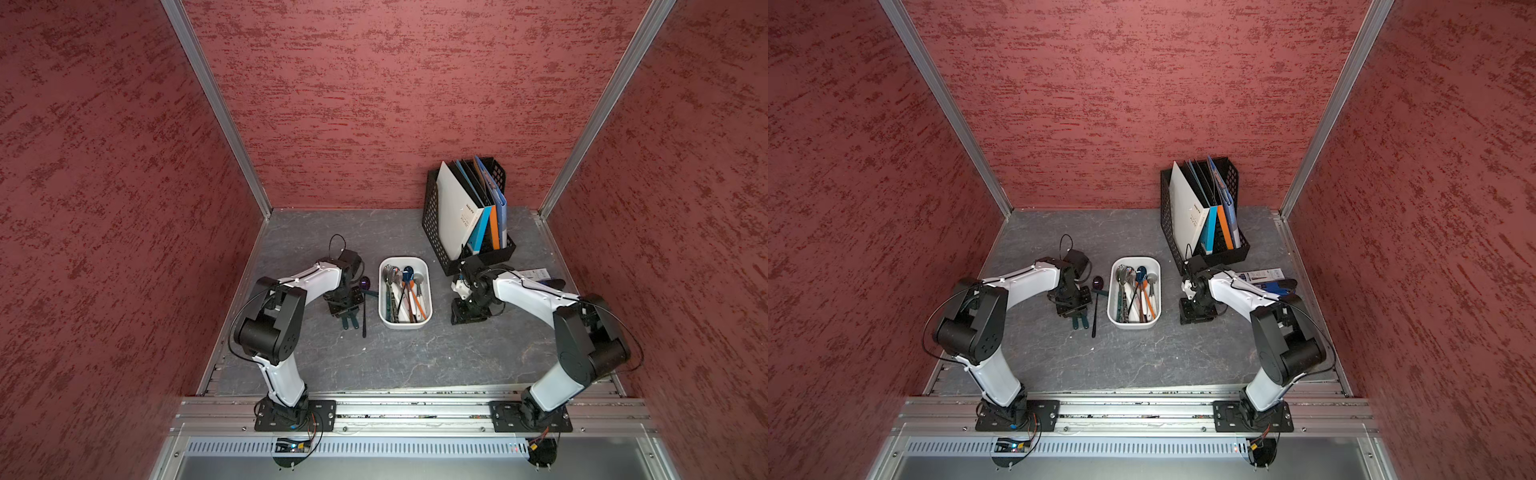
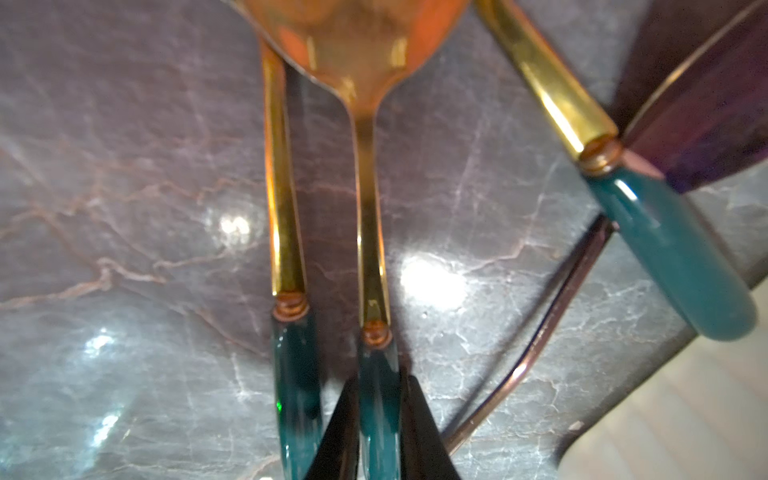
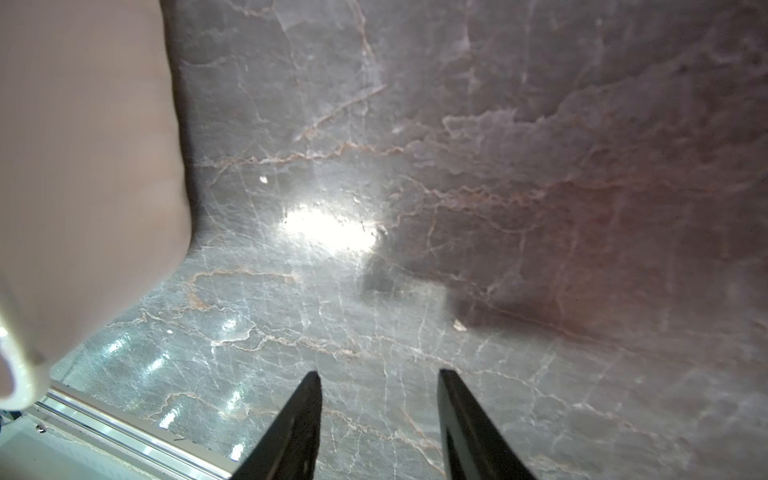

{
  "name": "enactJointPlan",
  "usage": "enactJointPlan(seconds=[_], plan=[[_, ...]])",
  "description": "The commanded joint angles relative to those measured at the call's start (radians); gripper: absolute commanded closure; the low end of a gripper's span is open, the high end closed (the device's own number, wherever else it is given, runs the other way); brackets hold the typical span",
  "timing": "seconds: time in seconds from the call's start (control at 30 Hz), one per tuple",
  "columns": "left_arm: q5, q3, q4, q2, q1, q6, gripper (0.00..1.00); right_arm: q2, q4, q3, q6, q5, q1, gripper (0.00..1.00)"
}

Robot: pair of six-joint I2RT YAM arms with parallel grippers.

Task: Put the spoon into the storage box
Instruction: Pick up the spoon from the center of the board.

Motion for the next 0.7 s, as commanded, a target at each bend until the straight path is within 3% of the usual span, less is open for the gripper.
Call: enactJointPlan(seconds=[0.0,0.33,0.67], plan=[[-0.028,-0.029,-0.011,-0.045,-0.011,0.033,0.97,-0.048,0.000,0.001,0.012,-0.006,0.000,0.52],[-0.056,-0.004,-0.101,-0.204,-0.036,0.076,0.98,-0.101,-0.034,0.011,0.038,0.014,0.003,0.52],[0.000,0.197,-0.185,-0.225,-0.148,0.098,0.98,-0.117,-0.062,0.043,0.048,0.036,0.004,0.52]])
